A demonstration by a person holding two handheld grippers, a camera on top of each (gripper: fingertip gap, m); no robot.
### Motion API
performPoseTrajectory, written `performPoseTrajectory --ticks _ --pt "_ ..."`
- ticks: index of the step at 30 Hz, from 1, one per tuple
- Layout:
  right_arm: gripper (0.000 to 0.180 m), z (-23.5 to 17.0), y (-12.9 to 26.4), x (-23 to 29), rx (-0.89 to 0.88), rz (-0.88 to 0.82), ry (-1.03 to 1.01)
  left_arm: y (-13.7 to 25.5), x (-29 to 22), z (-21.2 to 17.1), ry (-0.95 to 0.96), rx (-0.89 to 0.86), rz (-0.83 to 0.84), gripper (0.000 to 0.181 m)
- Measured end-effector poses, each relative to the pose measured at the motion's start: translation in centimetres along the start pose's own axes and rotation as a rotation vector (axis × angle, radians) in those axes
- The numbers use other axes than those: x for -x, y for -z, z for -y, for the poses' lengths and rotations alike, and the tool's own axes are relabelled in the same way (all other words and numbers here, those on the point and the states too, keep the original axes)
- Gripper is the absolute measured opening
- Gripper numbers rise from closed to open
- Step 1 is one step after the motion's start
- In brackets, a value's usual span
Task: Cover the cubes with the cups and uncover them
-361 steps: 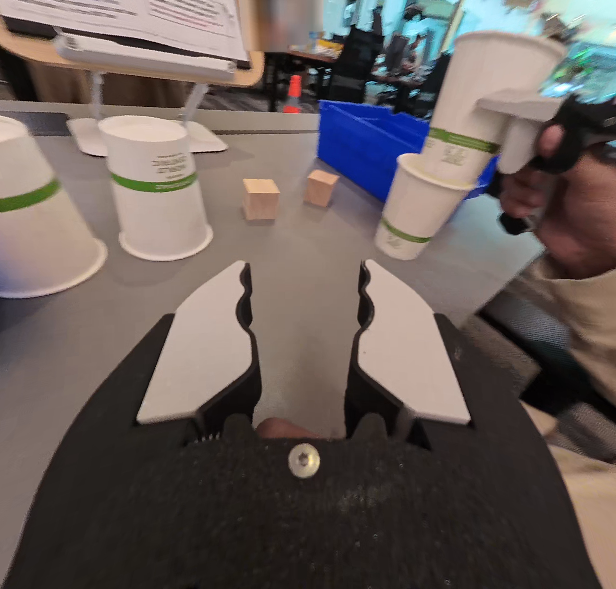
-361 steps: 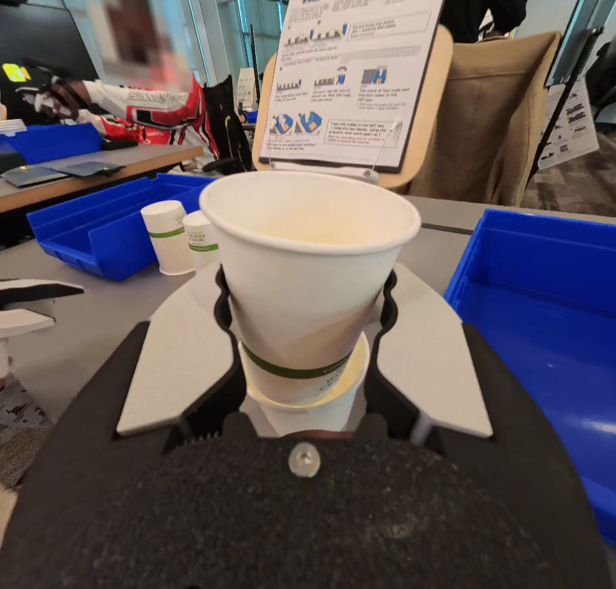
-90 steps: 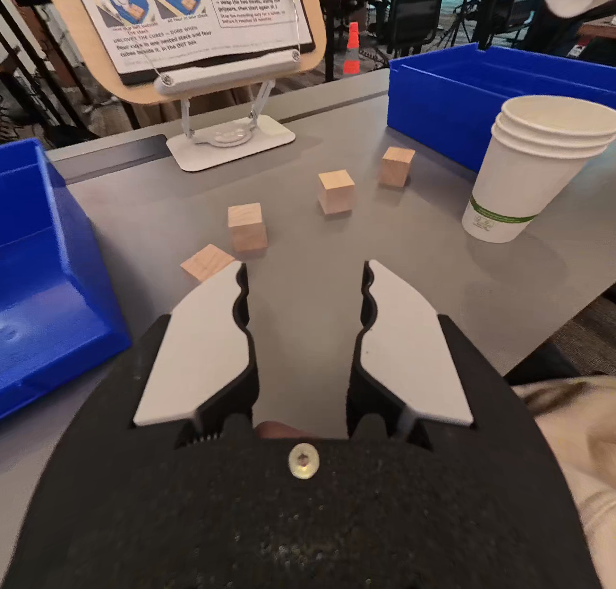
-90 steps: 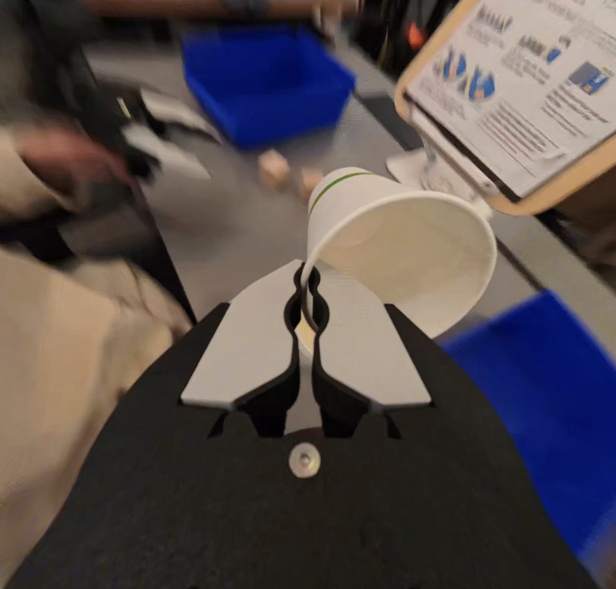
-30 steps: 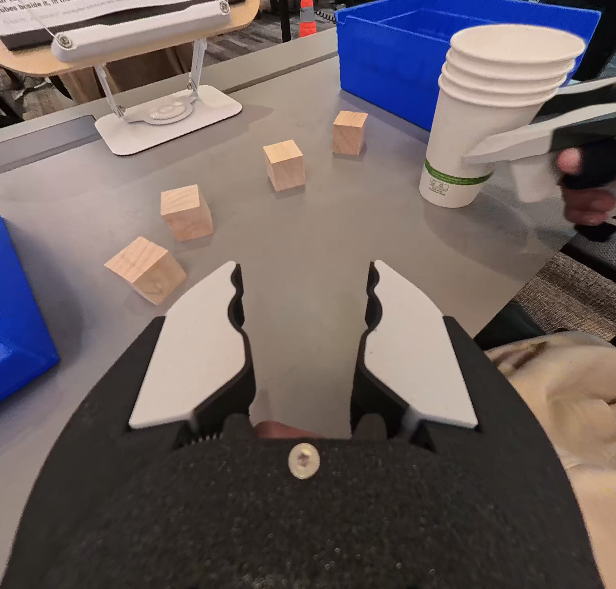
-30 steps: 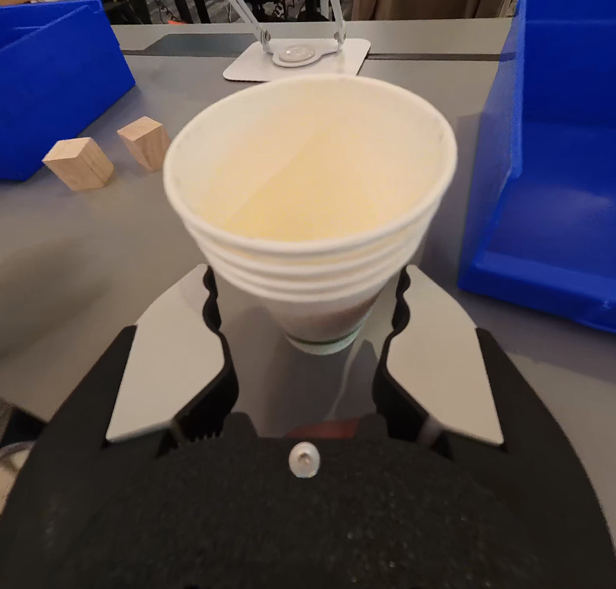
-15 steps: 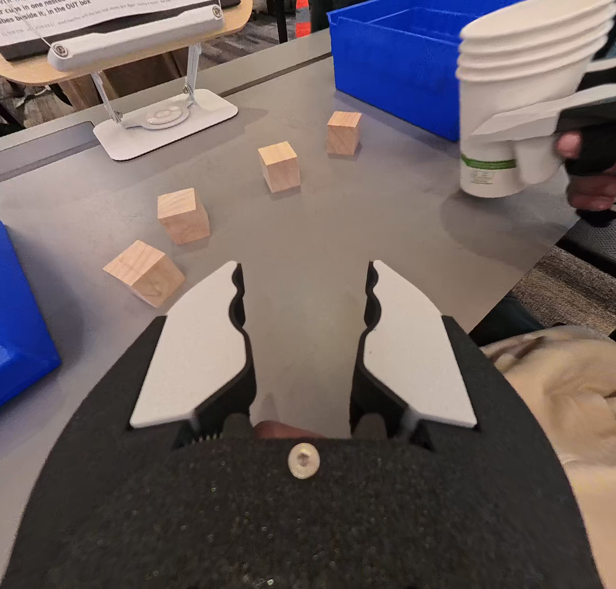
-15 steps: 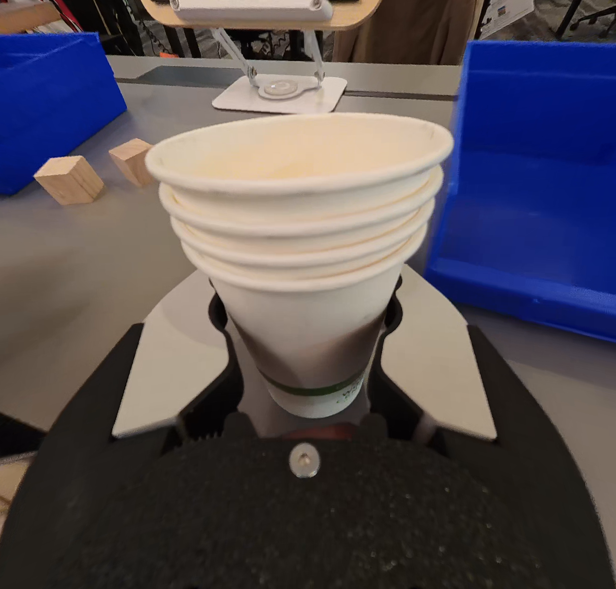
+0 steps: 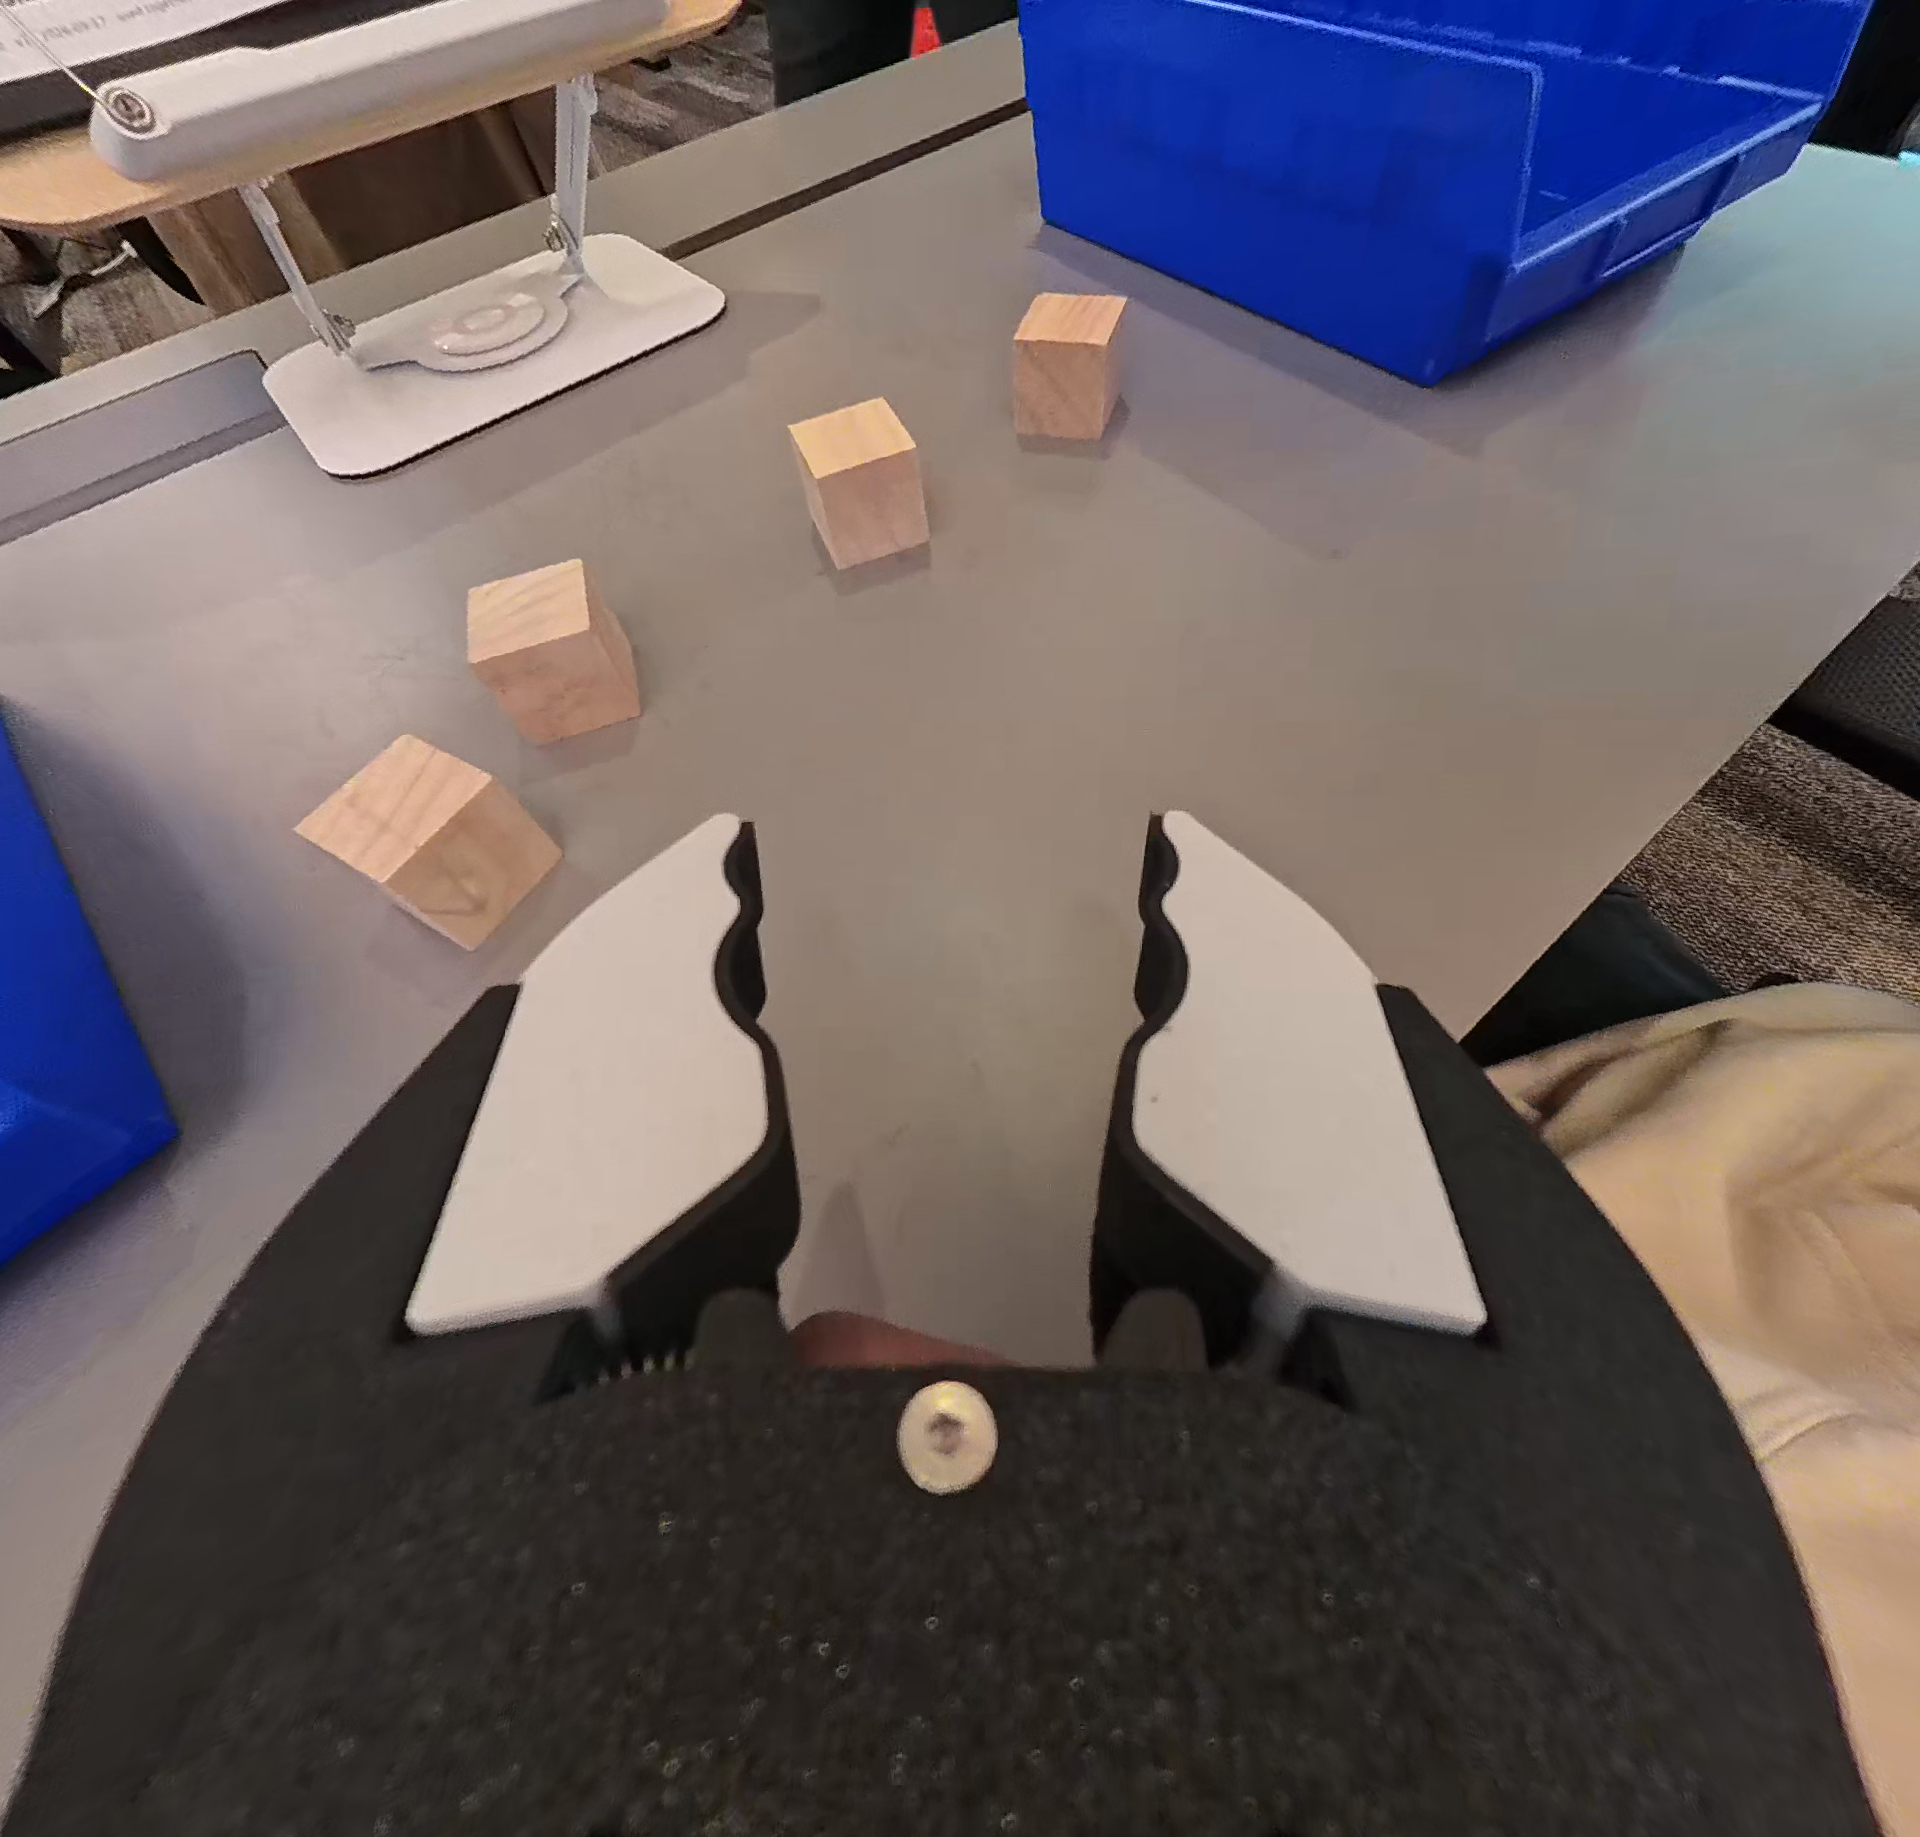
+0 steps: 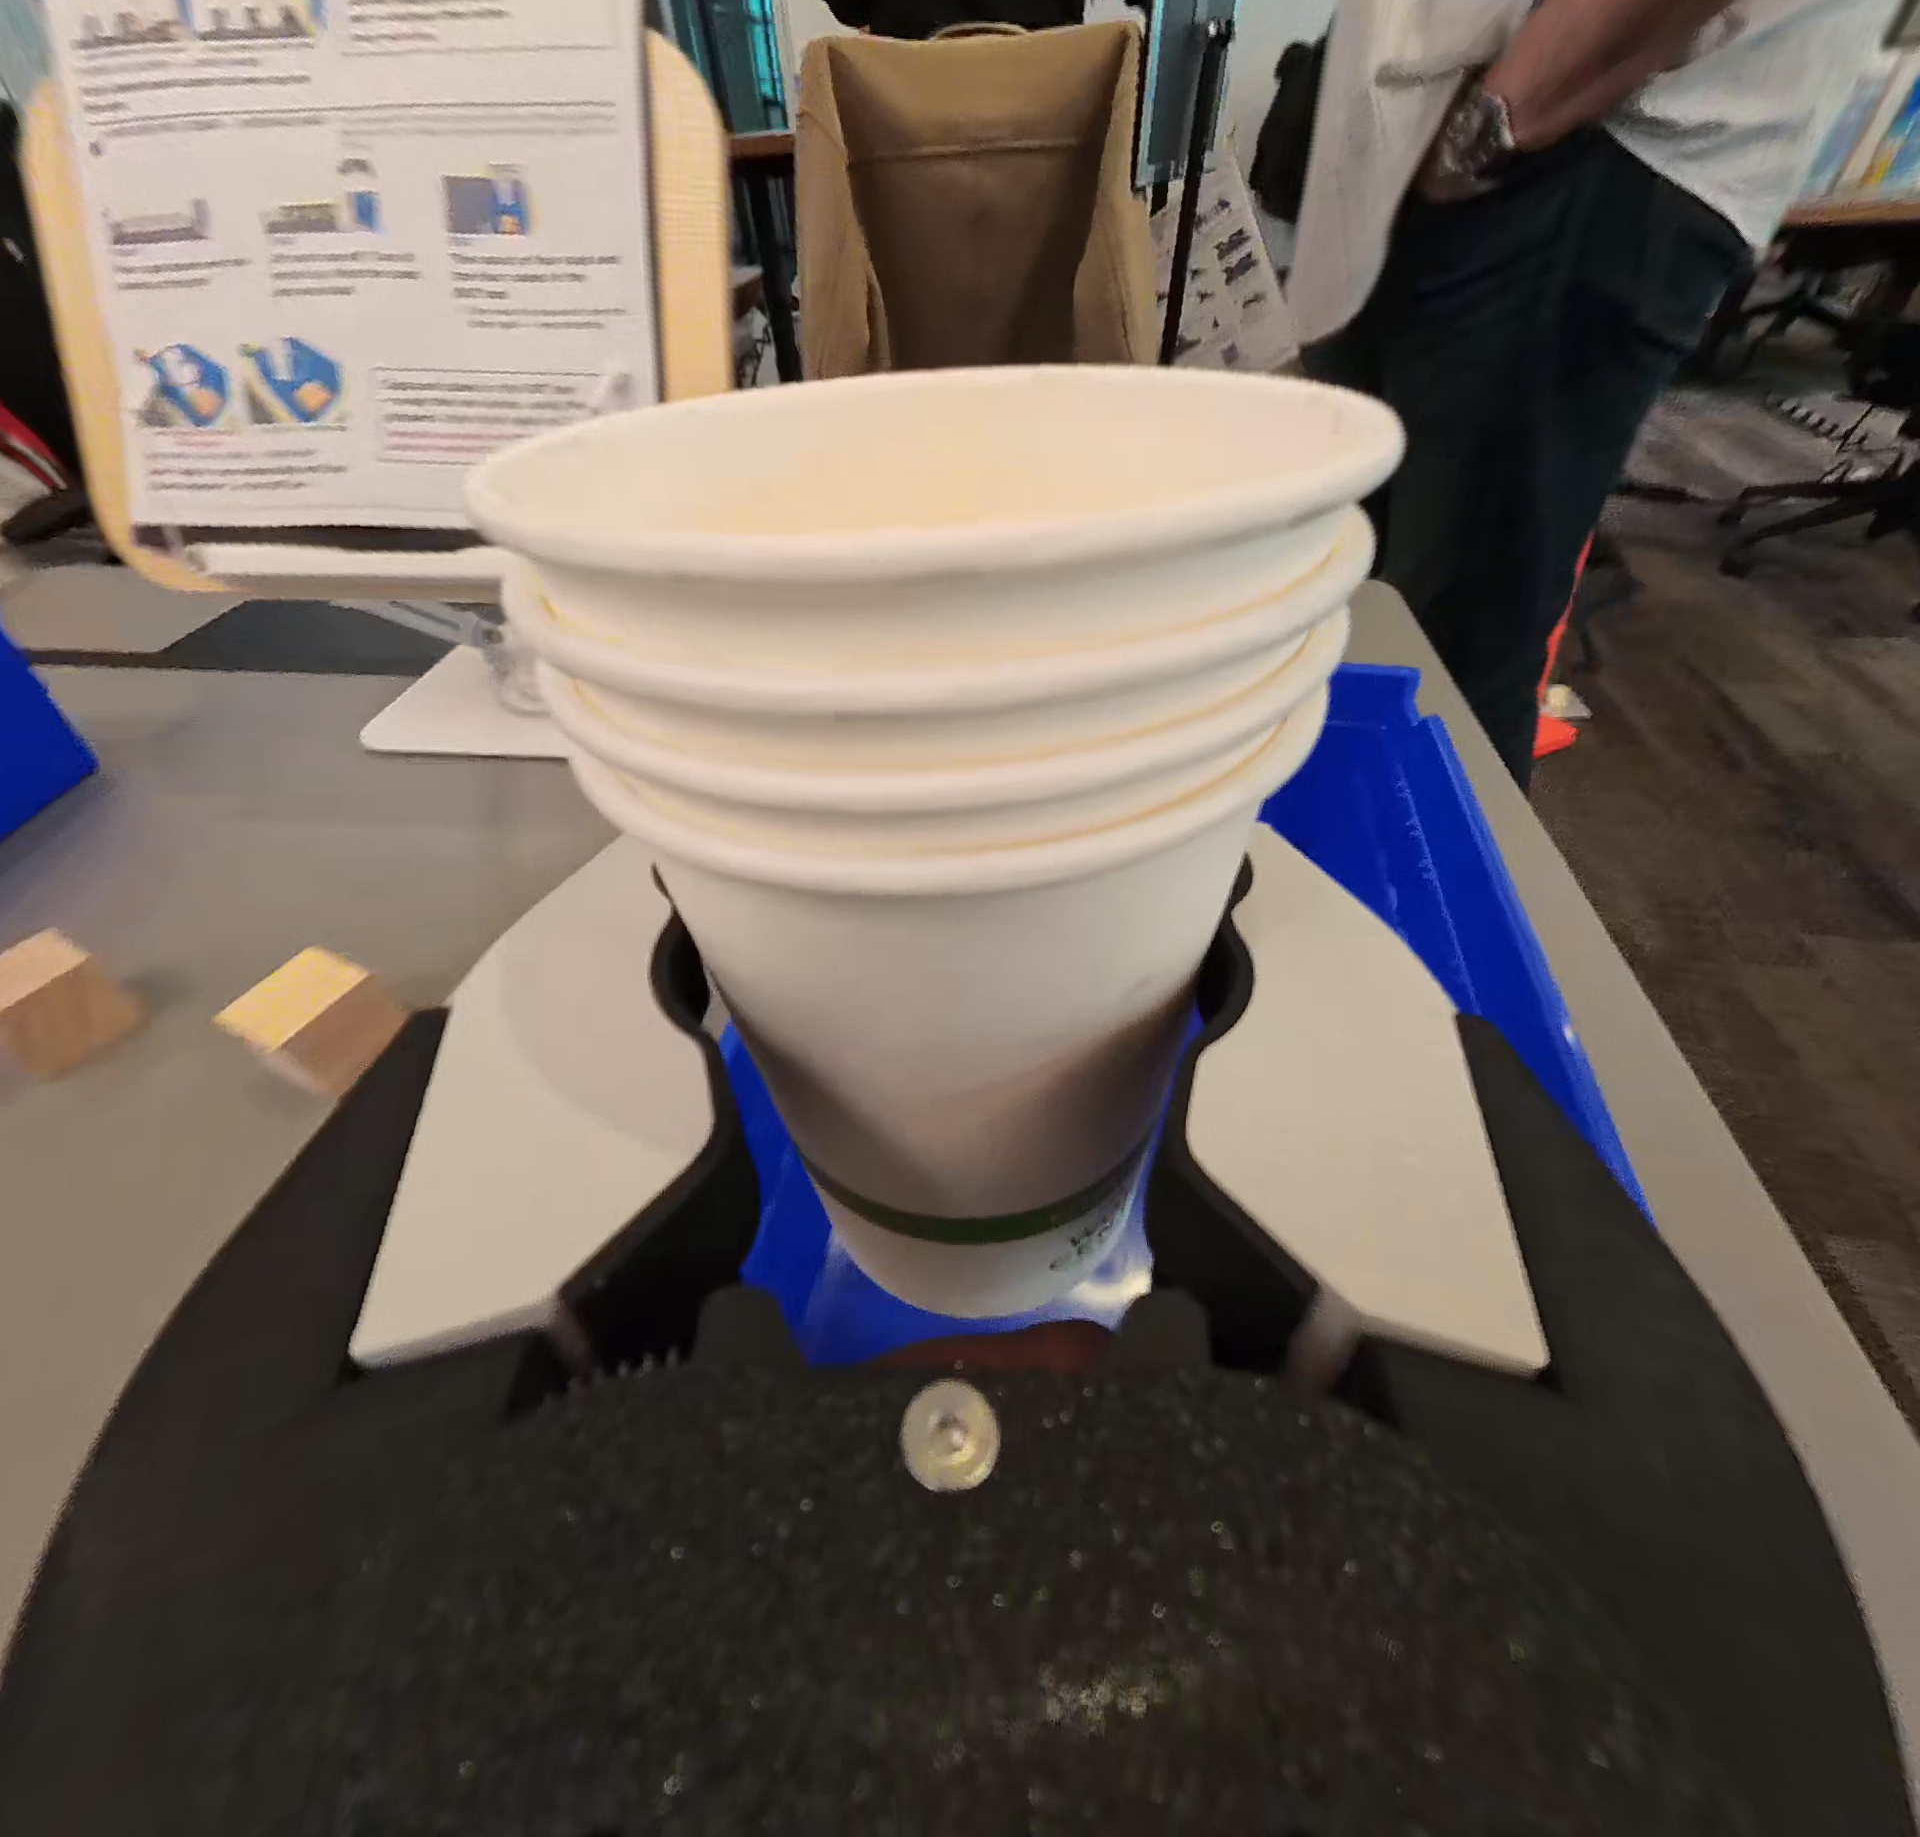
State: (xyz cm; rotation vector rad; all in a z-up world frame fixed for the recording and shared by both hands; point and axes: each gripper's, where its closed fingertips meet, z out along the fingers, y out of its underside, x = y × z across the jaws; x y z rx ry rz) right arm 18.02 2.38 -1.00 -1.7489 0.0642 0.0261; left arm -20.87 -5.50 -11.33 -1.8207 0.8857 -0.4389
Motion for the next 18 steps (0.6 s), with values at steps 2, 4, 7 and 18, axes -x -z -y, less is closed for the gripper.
performPoseTrajectory --ticks 2,4,7,18 --pt "0.095 -0.1 -3.9 -1.6 0.004 0.018 -0.027 0.1 0.1 0.1 -0.005 -0.003 0.006 0.070" --pt "0.095 -0.8 -7.5 -3.5 0.027 -0.007 -0.039 0.1 0.3 0.1 -0.011 -0.003 0.014 0.070" --pt "0.096 -1.8 -12.0 -5.2 0.049 0.008 -0.073 0.0 0.6 0.0 -0.010 0.001 0.024 0.070" --pt "0.096 -6.0 -19.5 -7.5 0.116 0.006 -0.086 -0.6 0.6 -0.8 -0.047 0.032 0.038 0.069"
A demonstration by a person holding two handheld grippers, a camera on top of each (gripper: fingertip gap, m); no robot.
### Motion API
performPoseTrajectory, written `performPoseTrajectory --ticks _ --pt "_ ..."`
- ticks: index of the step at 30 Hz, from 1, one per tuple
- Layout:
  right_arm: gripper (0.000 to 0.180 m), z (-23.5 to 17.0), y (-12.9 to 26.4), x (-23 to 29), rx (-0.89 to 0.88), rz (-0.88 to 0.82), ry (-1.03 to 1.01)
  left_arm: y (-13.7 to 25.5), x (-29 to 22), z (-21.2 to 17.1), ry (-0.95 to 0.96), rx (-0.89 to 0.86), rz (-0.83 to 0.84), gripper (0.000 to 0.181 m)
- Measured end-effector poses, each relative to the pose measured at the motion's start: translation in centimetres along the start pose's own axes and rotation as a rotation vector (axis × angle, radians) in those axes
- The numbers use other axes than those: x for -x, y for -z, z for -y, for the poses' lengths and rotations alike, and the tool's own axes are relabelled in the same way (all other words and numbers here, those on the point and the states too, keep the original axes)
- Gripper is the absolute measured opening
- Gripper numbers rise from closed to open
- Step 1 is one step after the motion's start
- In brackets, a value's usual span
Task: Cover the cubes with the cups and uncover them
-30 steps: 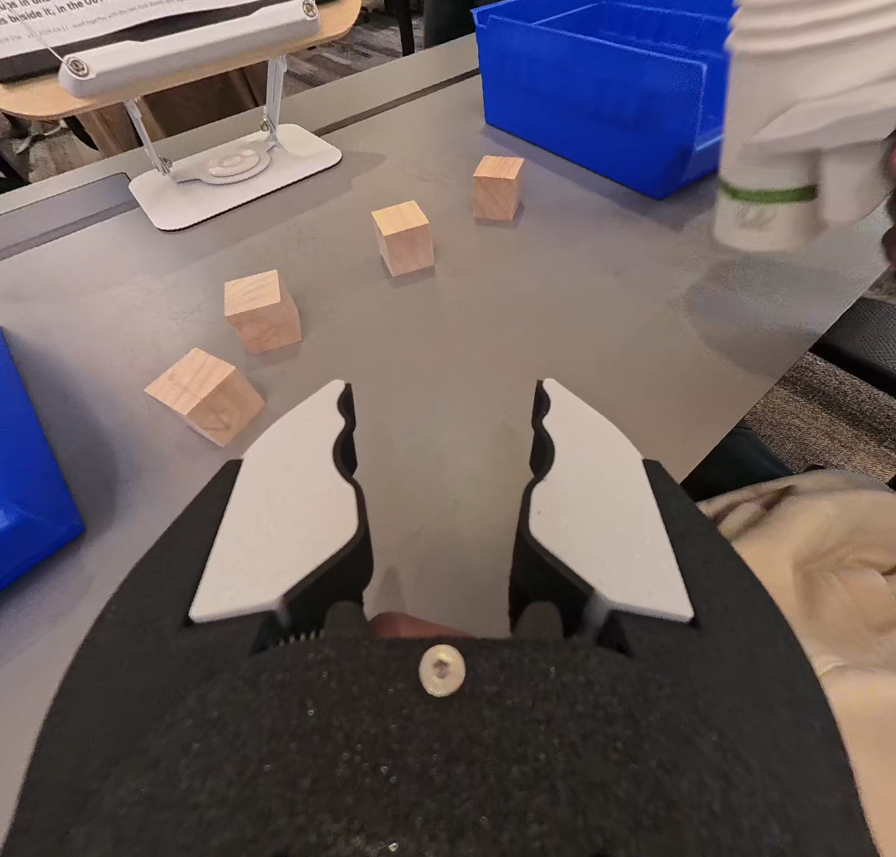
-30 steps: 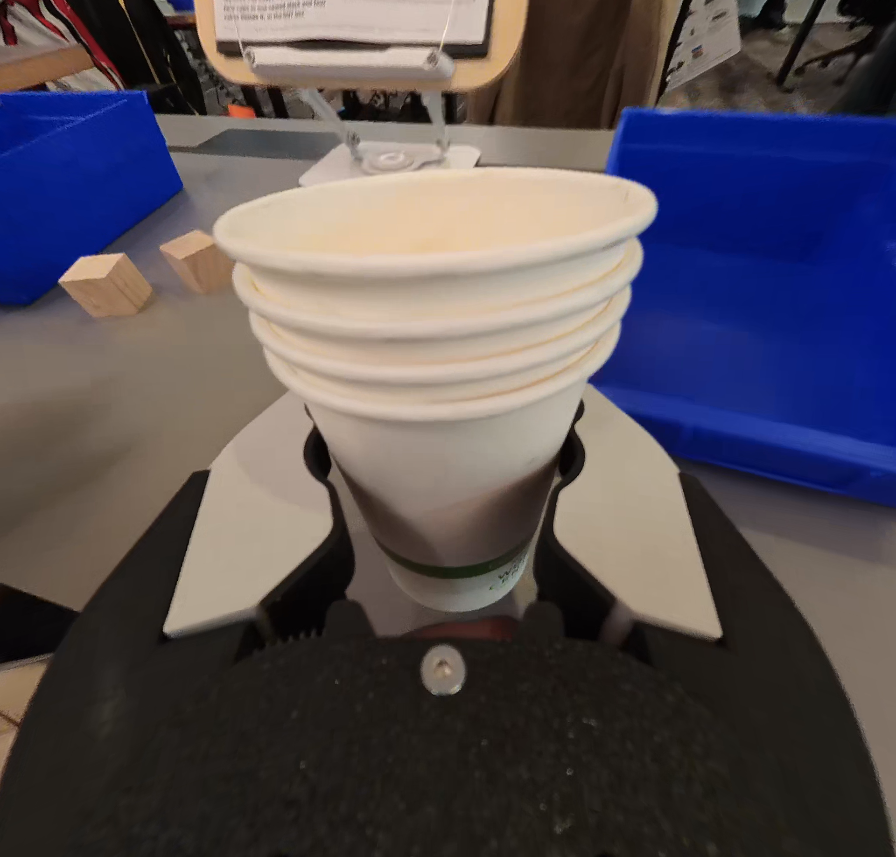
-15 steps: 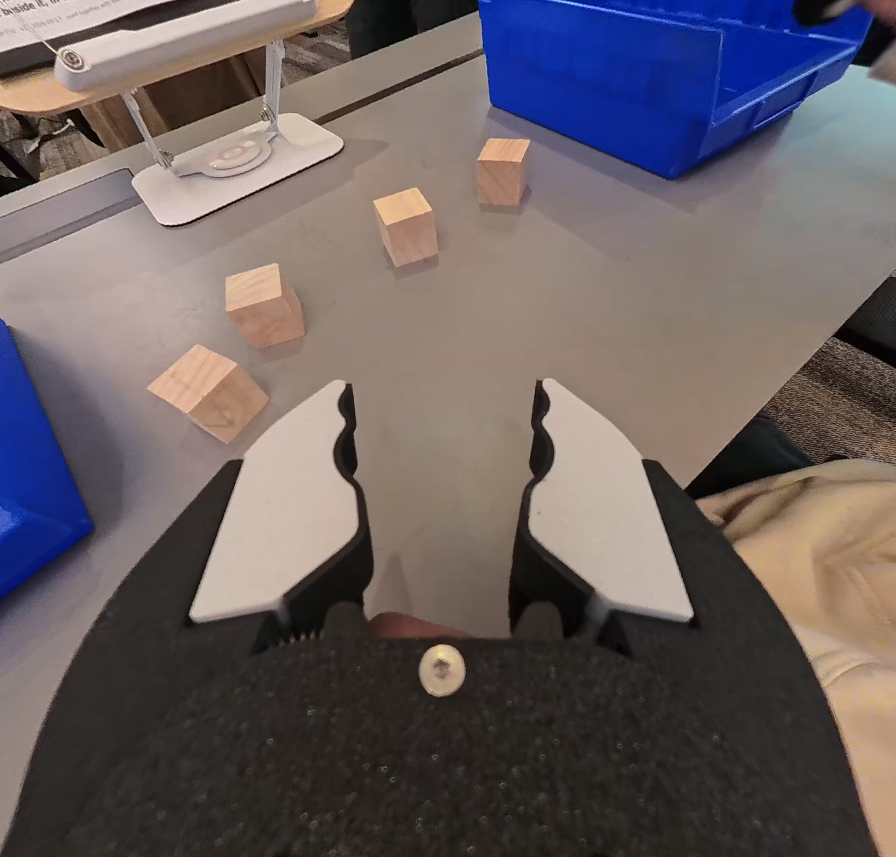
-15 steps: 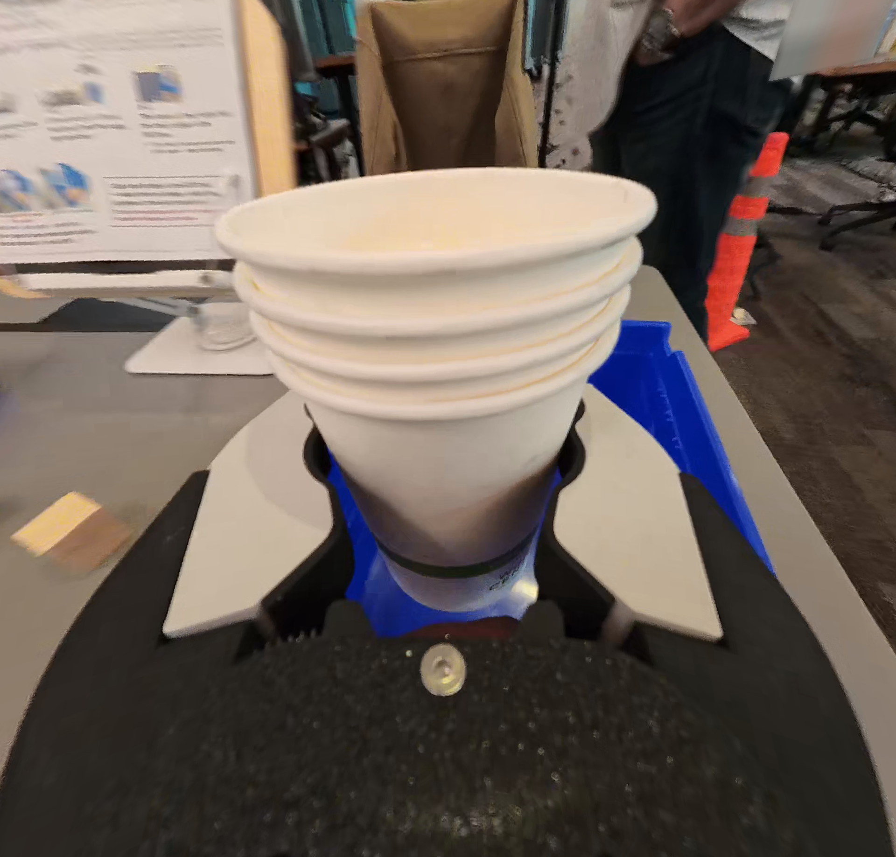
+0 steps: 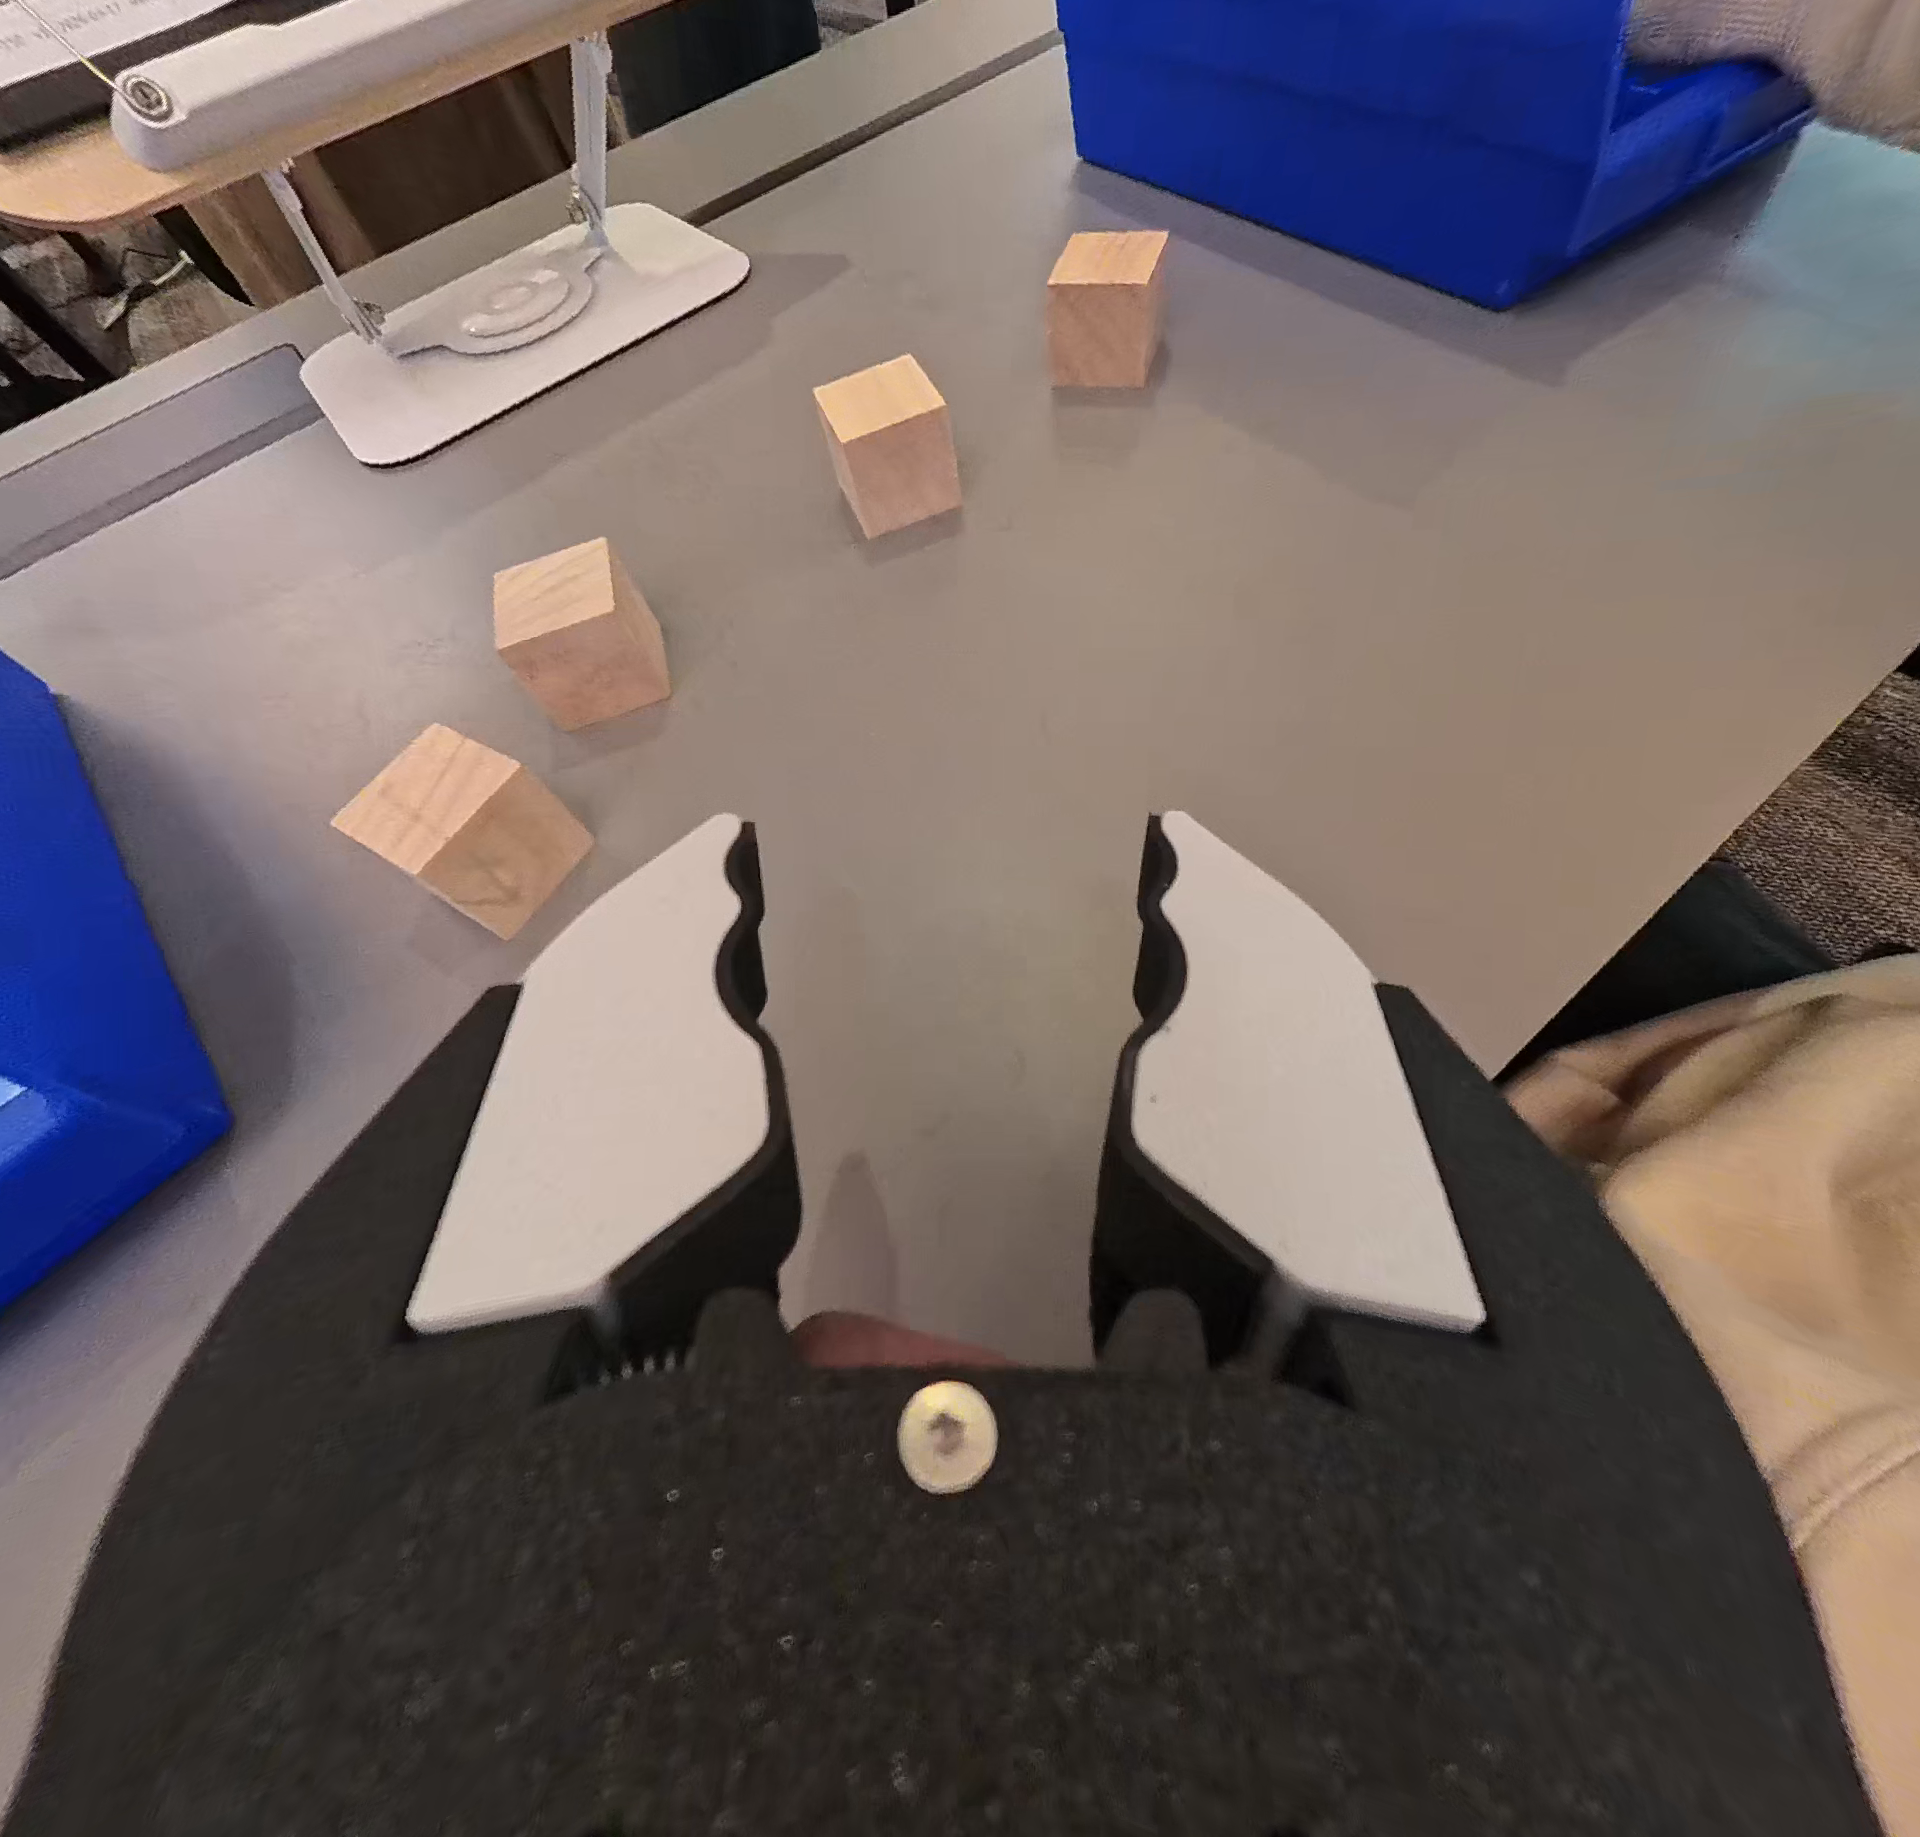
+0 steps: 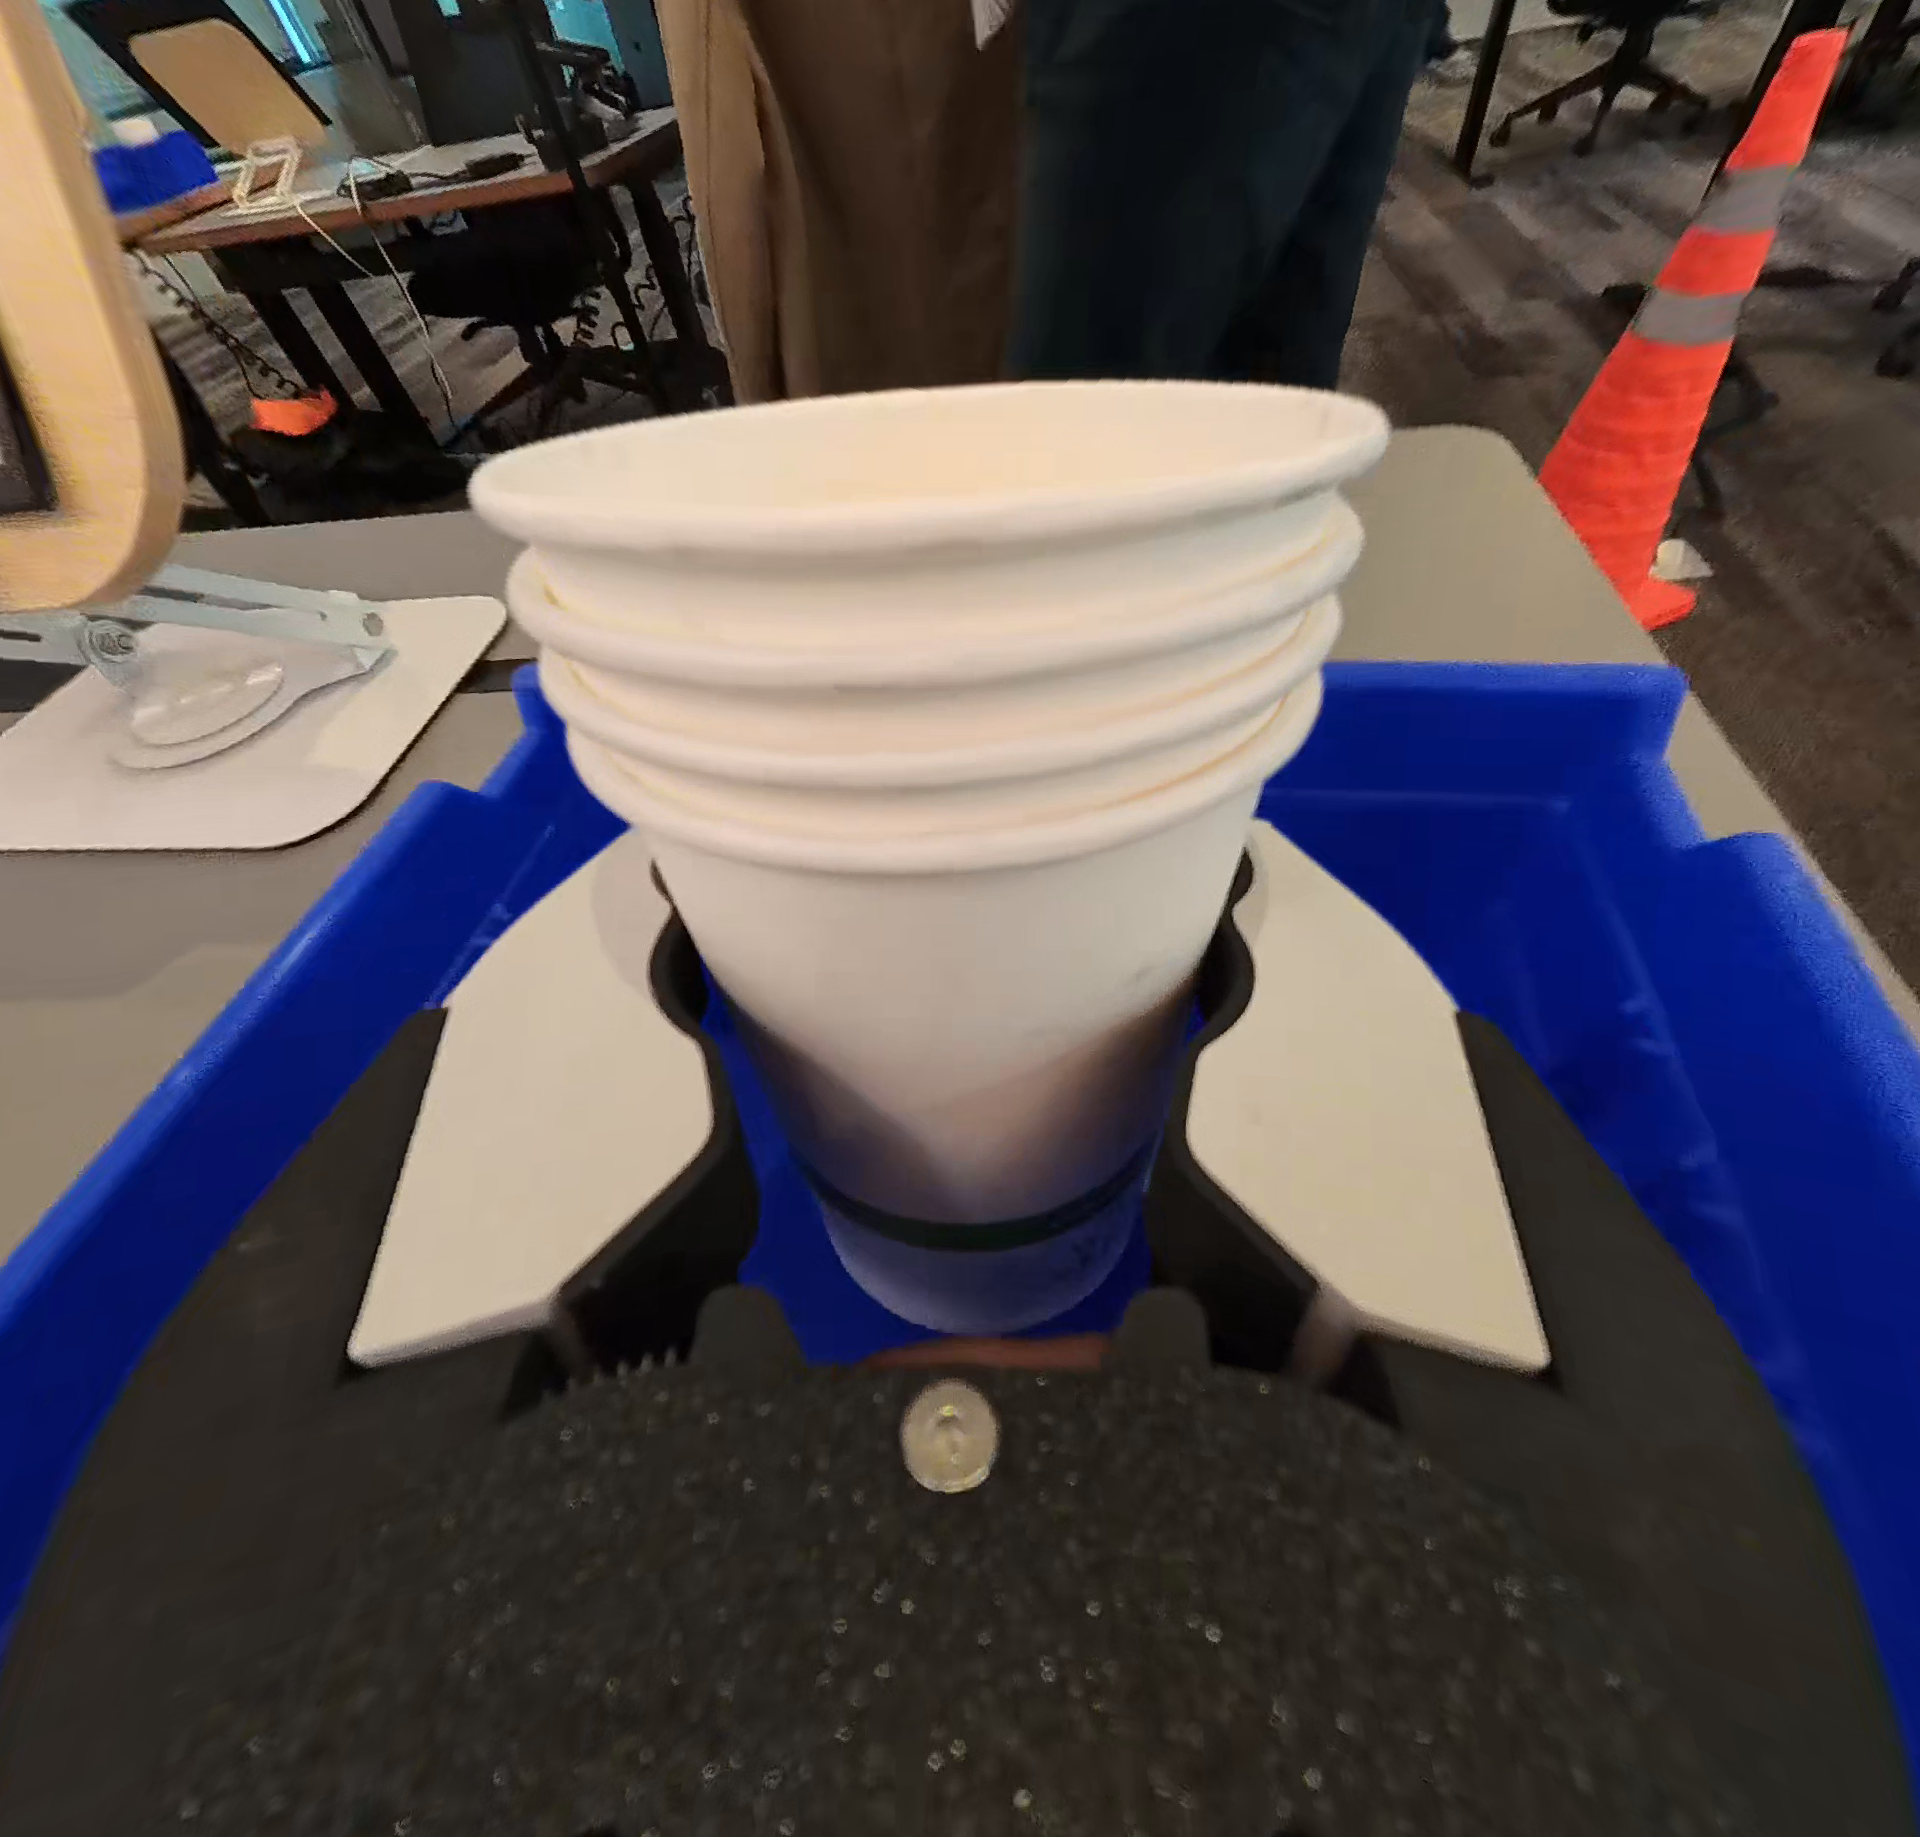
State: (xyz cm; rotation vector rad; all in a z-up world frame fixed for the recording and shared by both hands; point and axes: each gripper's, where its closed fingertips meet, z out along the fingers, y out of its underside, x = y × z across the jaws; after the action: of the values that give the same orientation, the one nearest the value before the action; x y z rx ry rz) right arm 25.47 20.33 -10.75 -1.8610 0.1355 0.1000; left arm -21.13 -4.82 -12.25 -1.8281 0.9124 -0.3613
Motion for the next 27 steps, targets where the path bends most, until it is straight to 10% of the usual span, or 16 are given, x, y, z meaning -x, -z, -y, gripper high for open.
performPoseTrajectory --ticks 18,27 --pt "0.102 -4.3 1.4 -0.4 0.280 -0.044 0.067 -0.1 -0.6 -0.3 -0.016 0.014 -0.016 0.069" --pt "0.097 -1.7 18.8 8.2 0.030 0.089 0.099 0.7 4.4 0.0 0.206 -0.050 0.117 0.069"
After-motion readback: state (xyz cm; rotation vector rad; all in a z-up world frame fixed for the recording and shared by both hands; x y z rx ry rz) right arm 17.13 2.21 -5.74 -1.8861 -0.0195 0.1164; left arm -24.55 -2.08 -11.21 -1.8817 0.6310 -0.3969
